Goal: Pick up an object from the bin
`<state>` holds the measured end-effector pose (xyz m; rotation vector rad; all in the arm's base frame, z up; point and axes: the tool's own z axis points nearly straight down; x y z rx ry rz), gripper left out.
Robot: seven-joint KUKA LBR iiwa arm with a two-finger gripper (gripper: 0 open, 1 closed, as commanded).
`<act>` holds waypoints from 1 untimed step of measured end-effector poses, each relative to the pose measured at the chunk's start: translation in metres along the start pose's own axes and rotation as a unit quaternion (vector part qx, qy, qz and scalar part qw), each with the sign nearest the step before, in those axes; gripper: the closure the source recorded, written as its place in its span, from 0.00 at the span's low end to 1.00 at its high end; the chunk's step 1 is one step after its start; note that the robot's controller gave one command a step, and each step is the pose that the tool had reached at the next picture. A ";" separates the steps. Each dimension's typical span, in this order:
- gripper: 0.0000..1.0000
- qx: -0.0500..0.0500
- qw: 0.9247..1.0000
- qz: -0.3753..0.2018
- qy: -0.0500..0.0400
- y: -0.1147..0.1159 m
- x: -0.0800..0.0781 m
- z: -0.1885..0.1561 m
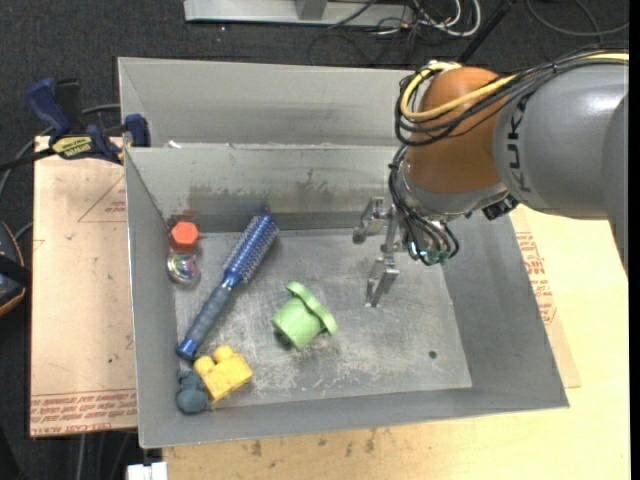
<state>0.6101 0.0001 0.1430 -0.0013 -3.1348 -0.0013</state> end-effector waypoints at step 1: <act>0.00 -0.001 0.999 -0.053 0.002 0.049 0.091 0.053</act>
Offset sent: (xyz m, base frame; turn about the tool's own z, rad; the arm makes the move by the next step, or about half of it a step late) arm -0.0867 0.0462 -0.0484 -0.1000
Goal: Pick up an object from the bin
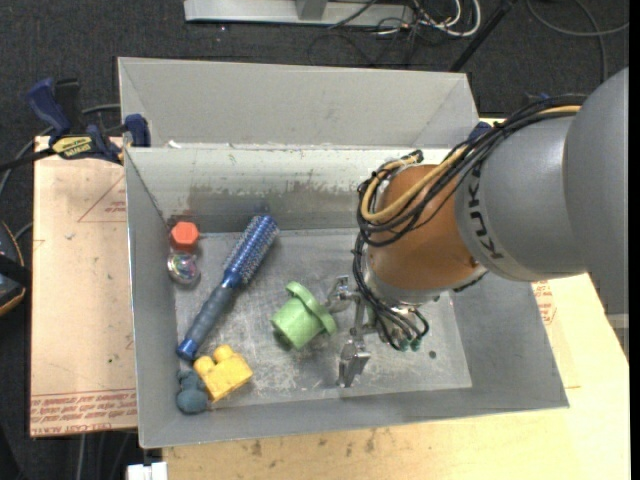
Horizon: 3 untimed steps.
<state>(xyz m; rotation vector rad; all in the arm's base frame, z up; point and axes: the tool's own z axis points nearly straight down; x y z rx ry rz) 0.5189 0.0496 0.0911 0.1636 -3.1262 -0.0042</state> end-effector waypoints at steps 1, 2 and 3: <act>0.00 0.002 0.997 -0.078 -0.009 0.067 -0.029 0.017; 1.00 0.001 0.997 -0.077 -0.012 0.067 -0.030 0.015; 1.00 0.003 0.982 -0.186 -0.011 0.036 -0.053 -0.179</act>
Offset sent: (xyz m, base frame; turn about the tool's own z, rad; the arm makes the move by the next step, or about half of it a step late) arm 0.0181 0.0680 -0.0211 -0.1551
